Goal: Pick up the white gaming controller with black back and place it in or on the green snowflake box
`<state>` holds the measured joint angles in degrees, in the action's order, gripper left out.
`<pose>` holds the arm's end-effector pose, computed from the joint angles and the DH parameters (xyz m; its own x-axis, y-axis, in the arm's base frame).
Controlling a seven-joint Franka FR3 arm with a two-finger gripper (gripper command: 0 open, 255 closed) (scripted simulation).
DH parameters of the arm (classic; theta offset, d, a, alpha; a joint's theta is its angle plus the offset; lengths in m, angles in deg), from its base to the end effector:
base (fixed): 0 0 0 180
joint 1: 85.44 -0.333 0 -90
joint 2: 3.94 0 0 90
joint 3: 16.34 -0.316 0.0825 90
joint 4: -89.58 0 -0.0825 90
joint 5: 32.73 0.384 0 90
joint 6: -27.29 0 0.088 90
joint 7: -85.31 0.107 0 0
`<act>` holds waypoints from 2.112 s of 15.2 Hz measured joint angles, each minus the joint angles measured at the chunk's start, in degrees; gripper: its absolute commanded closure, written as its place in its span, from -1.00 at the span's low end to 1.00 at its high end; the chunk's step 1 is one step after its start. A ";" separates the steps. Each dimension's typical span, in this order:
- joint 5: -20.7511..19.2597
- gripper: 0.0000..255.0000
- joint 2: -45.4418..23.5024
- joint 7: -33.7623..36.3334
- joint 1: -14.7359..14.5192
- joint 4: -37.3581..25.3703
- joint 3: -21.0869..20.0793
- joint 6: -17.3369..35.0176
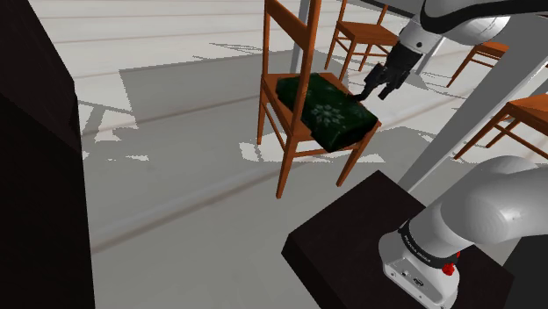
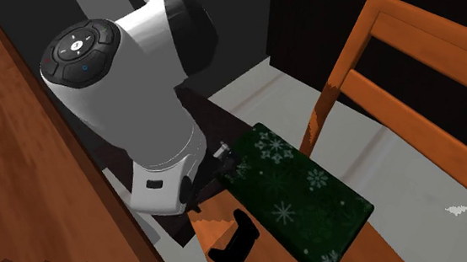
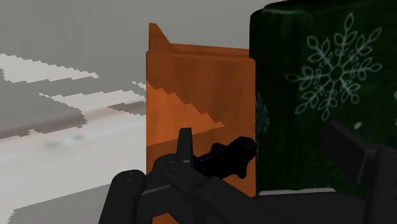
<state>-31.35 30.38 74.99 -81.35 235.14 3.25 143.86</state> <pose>0.3467 -0.1556 0.4674 0.9746 -0.2010 0.0989 -0.1789 -0.9641 -0.1962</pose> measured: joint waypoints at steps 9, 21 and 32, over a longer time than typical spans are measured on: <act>1.81 -1.00 -1.91 -1.74 -0.92 1.65 1.18 7.88; 1.20 1.00 -2.56 -0.96 -0.88 6.25 0.90 8.99; 2.12 -1.00 -21.28 29.86 2.13 -12.72 -6.43 -0.94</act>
<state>-29.23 9.10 104.85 -79.22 222.42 -3.18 142.92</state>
